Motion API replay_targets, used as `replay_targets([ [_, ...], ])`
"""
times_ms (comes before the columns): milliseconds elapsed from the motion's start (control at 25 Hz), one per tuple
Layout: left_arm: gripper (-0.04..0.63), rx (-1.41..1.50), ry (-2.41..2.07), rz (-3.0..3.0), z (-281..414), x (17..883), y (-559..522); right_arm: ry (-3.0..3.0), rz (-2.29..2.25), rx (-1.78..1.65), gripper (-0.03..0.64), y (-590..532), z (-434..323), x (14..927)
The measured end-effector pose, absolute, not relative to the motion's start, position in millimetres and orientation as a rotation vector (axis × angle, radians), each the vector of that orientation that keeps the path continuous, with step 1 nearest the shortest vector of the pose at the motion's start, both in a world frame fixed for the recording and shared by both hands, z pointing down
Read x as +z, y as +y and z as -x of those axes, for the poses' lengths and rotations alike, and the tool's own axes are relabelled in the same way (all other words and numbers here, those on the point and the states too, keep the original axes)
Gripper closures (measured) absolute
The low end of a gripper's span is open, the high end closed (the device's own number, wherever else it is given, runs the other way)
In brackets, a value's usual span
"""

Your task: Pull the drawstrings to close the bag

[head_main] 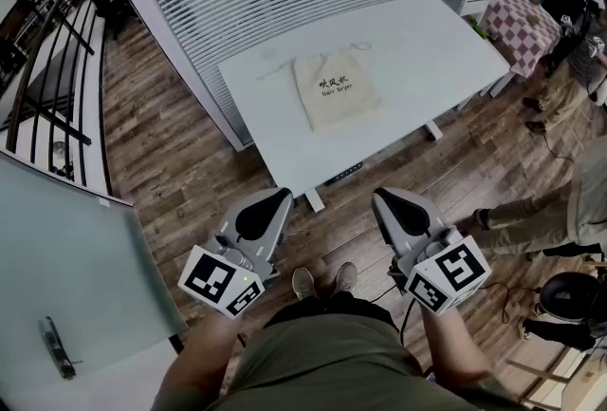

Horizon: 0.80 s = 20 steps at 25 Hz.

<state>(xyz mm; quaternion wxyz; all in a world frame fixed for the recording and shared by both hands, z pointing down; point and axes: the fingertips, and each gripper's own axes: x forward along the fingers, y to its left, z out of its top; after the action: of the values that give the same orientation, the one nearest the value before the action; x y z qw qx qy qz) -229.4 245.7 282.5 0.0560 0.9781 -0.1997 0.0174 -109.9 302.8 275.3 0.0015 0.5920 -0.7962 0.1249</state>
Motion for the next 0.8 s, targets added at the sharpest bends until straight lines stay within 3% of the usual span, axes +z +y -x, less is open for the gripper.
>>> replay_targets([
  [800,0.589,0.066,-0.68,-2.966,170.0,290.3,240.8,-2.507,-1.874,0.367,0.607,298.9,37.0,282.6],
])
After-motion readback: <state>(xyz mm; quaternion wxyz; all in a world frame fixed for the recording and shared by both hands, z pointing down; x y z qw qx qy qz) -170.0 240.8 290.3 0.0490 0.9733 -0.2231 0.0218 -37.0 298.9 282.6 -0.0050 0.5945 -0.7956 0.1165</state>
